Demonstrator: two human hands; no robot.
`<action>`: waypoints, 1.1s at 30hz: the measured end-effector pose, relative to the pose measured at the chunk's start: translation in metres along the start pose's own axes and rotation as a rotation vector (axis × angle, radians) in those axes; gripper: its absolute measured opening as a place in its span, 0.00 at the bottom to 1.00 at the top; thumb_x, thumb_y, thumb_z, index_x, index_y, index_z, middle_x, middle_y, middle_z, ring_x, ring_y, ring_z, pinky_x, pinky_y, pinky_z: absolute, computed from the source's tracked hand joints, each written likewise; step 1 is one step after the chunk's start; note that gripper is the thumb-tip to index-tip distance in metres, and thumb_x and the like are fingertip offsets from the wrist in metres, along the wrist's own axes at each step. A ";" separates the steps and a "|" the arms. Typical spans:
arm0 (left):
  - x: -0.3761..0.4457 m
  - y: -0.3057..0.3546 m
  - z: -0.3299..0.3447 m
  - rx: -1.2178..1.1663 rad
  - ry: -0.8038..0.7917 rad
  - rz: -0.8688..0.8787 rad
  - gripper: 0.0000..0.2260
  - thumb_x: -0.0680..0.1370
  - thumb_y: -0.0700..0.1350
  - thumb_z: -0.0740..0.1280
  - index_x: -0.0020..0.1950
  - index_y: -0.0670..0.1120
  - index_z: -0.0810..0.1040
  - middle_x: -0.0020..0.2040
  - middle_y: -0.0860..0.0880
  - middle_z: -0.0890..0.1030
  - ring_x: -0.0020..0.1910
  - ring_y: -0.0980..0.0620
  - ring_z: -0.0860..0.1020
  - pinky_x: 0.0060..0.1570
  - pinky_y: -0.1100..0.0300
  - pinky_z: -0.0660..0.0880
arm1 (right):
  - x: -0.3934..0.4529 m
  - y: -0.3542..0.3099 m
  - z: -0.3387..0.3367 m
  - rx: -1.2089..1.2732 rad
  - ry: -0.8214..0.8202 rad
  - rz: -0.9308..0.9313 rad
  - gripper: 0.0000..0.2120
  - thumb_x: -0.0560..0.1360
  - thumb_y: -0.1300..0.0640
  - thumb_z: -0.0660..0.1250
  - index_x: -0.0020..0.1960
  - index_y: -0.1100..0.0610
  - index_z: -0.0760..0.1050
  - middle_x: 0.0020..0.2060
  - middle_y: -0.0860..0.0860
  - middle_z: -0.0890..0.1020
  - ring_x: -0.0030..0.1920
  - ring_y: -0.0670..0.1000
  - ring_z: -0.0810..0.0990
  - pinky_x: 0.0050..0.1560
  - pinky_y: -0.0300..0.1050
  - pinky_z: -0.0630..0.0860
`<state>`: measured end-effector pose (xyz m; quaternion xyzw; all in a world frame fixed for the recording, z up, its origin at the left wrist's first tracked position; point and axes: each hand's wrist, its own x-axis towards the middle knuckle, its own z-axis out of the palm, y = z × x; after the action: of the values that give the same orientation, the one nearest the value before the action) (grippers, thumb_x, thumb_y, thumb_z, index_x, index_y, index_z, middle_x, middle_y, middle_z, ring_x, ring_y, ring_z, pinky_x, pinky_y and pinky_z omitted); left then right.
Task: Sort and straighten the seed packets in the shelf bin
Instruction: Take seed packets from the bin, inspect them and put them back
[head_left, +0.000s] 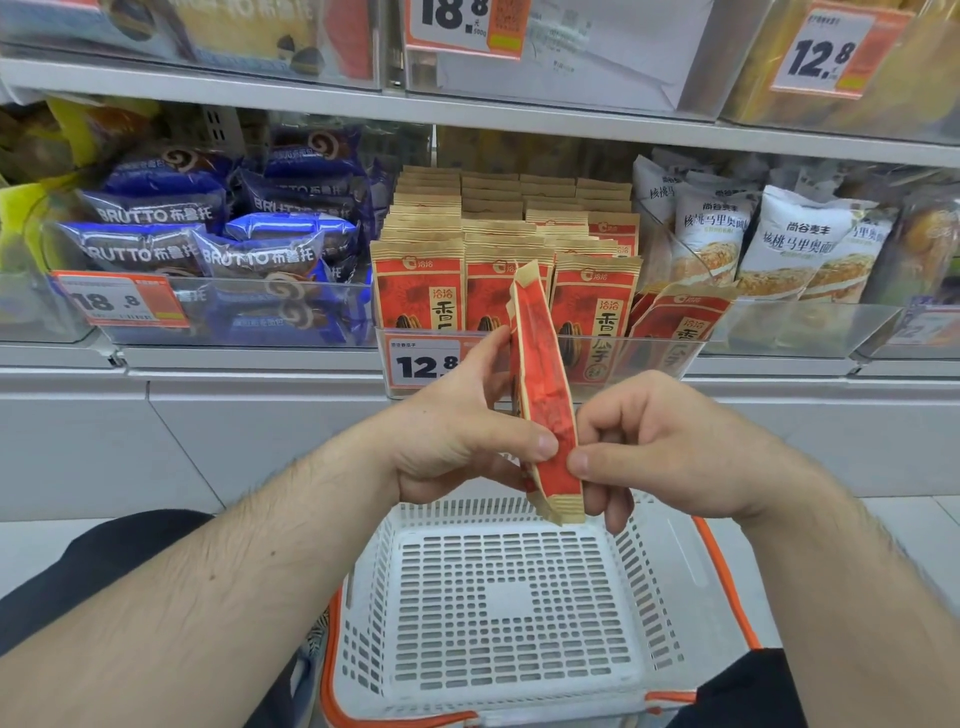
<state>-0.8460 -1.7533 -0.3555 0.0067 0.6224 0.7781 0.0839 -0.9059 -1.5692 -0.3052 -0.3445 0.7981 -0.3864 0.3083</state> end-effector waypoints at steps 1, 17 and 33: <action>0.000 0.000 0.001 0.001 0.010 -0.003 0.49 0.61 0.32 0.76 0.77 0.55 0.61 0.52 0.55 0.83 0.44 0.48 0.83 0.41 0.43 0.82 | 0.000 0.000 0.000 -0.026 0.019 0.003 0.10 0.77 0.65 0.67 0.38 0.69 0.77 0.28 0.56 0.83 0.27 0.52 0.81 0.31 0.42 0.78; 0.006 -0.012 0.003 0.462 0.418 0.118 0.64 0.59 0.49 0.85 0.79 0.65 0.42 0.72 0.57 0.65 0.69 0.59 0.69 0.69 0.56 0.68 | 0.018 0.017 0.011 -0.269 0.163 0.134 0.04 0.71 0.62 0.70 0.40 0.55 0.80 0.29 0.48 0.82 0.30 0.49 0.82 0.36 0.49 0.82; 0.004 -0.022 0.014 0.985 0.384 0.137 0.58 0.68 0.50 0.77 0.80 0.57 0.34 0.68 0.62 0.52 0.71 0.56 0.62 0.66 0.60 0.70 | 0.030 0.012 0.028 0.068 0.677 0.019 0.11 0.74 0.56 0.72 0.35 0.59 0.80 0.28 0.52 0.83 0.28 0.51 0.83 0.37 0.56 0.82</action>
<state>-0.8456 -1.7347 -0.3736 -0.0565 0.9164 0.3846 -0.0957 -0.9055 -1.5985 -0.3367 -0.1789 0.8450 -0.5023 0.0408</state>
